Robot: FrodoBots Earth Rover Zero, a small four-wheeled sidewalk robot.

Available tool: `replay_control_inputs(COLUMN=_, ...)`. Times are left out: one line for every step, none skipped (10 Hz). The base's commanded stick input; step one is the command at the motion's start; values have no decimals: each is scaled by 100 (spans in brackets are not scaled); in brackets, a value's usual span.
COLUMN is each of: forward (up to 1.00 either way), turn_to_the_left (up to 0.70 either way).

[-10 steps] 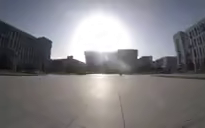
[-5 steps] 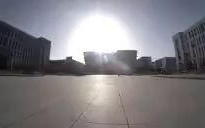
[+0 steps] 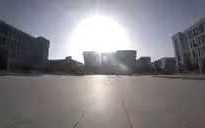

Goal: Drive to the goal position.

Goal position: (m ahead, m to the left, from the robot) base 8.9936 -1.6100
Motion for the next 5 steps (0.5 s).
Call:
replay_control_inputs(forward=100, turn_to_the_left=4)
replay_control_inputs(forward=100, turn_to_the_left=4)
replay_control_inputs(forward=100, turn_to_the_left=4)
replay_control_inputs(forward=100, turn_to_the_left=4)
replay_control_inputs(forward=100, turn_to_the_left=4)
